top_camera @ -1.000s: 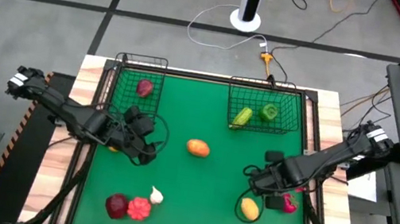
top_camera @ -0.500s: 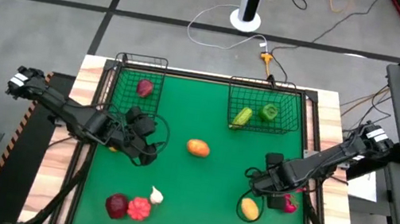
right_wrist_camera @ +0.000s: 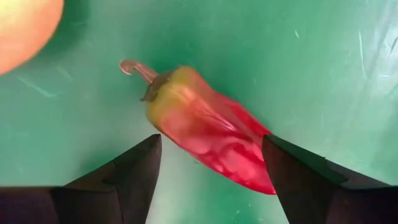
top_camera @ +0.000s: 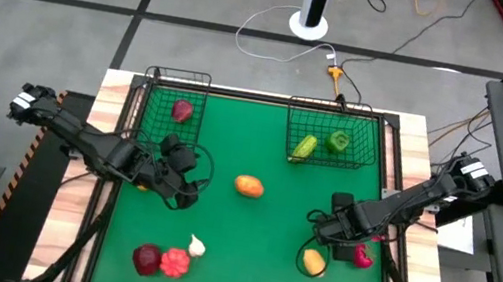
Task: Sort produce into baskets
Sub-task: Put the red chili pepper into the right wire basket, then put the right yellow lemon into the left wire basket
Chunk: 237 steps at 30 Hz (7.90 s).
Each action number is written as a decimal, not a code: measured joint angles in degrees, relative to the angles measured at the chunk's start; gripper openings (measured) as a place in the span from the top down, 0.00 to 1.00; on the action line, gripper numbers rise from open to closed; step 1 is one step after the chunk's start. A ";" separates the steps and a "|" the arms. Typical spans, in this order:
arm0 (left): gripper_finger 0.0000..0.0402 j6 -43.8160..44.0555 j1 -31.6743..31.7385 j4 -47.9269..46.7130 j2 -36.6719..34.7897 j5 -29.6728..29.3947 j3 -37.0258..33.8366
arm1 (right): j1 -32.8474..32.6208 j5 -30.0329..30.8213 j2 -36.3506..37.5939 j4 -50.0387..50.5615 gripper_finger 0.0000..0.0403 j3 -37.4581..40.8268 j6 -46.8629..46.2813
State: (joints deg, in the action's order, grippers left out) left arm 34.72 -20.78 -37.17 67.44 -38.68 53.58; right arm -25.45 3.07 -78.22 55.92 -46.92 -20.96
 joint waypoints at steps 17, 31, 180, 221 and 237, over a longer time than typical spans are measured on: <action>0.20 -1.44 -0.01 1.09 0.00 -1.31 -0.04 | 5.33 0.26 0.00 -5.86 0.52 2.30 -1.03; 0.20 -1.44 -0.01 1.14 0.00 -1.37 -0.04 | 7.02 -1.65 0.02 -5.89 0.74 2.24 -0.98; 0.20 -33.29 -0.12 25.64 21.29 11.17 11.26 | 29.03 -9.76 15.60 10.70 0.54 -17.51 -6.02; 0.20 -64.70 7.61 46.67 66.33 44.29 44.28 | 6.60 1.66 24.13 11.15 0.51 -17.42 -30.98; 0.20 -62.50 7.96 57.17 71.52 48.37 44.26 | 6.60 1.84 23.31 11.11 0.51 -17.42 -31.13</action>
State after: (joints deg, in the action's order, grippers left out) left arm -27.78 -12.82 20.00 138.96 9.70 97.84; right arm -18.85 4.91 -54.90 67.02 -64.34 -52.10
